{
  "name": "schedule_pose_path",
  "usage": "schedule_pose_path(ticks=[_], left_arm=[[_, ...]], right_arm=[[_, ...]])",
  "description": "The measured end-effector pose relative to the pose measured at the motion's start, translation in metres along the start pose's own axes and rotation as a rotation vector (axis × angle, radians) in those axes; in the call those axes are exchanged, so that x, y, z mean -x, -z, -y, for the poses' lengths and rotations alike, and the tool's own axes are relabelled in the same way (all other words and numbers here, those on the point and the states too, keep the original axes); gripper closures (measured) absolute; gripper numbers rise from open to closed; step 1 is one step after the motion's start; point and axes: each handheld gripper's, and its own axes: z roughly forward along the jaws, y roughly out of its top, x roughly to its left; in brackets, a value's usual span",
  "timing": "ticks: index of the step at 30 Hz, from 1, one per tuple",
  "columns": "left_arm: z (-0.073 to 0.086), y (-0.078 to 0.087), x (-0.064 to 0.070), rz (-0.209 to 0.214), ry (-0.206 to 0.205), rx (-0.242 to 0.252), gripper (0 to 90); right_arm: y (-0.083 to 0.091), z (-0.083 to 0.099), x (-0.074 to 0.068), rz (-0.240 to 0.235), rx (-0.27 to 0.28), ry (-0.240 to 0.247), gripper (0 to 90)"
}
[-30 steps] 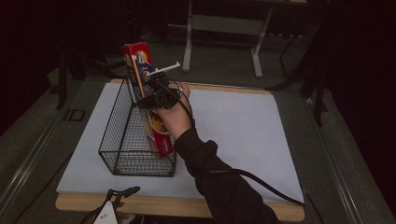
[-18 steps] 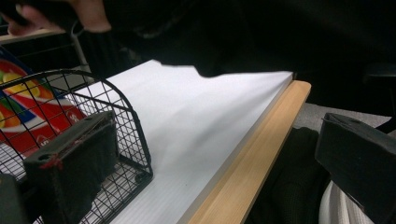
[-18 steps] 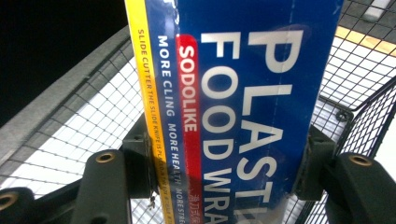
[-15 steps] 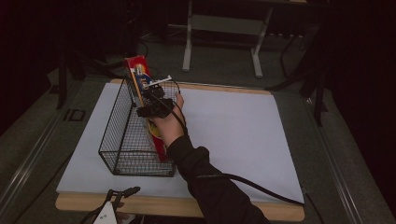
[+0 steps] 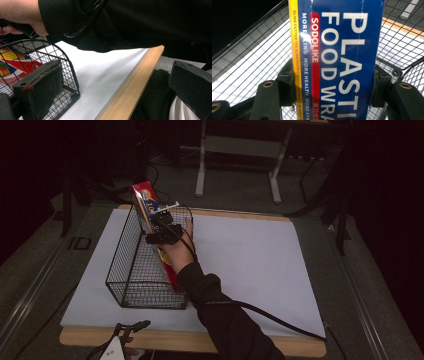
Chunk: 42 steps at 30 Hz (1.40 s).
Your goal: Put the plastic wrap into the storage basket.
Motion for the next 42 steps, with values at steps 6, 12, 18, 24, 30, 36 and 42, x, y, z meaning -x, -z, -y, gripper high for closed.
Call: schedule_pose_path(ticks=[6, 12, 18, 24, 30, 36, 42], left_arm=[[0.000, 0.000, 0.000, 0.002, 0.001, 0.000, 0.1], [0.000, 0.000, 0.000, 0.003, -0.002, 0.000, 0.1], [0.000, 0.000, 0.000, 0.005, -0.001, 0.002, 0.1], [0.000, 0.000, 0.000, 0.005, -0.001, 0.004, 0.1], [-0.001, 0.000, 0.001, 0.007, -0.005, 0.002, 0.1], [-0.001, -0.001, 0.001, 0.010, -0.004, -0.002, 0.1], [0.000, -0.002, 0.001, 0.010, -0.001, -0.008, 0.1]], right_arm=[[-0.008, -0.002, 0.007, -0.001, 0.000, -0.038, 38.4], [-0.018, -0.003, 0.005, -0.013, -0.036, -0.035, 38.3], [-0.034, 0.002, 0.003, -0.015, -0.062, -0.030, 37.8], [-0.033, 0.001, 0.001, -0.015, -0.061, -0.028, 30.0], [-0.018, 0.004, 0.000, -0.067, -0.040, 0.019, 15.7], [0.006, 0.011, 0.006, -0.080, 0.020, 0.060, 12.6], [0.025, 0.017, 0.016, -0.088, 0.058, 0.110, 13.1]])
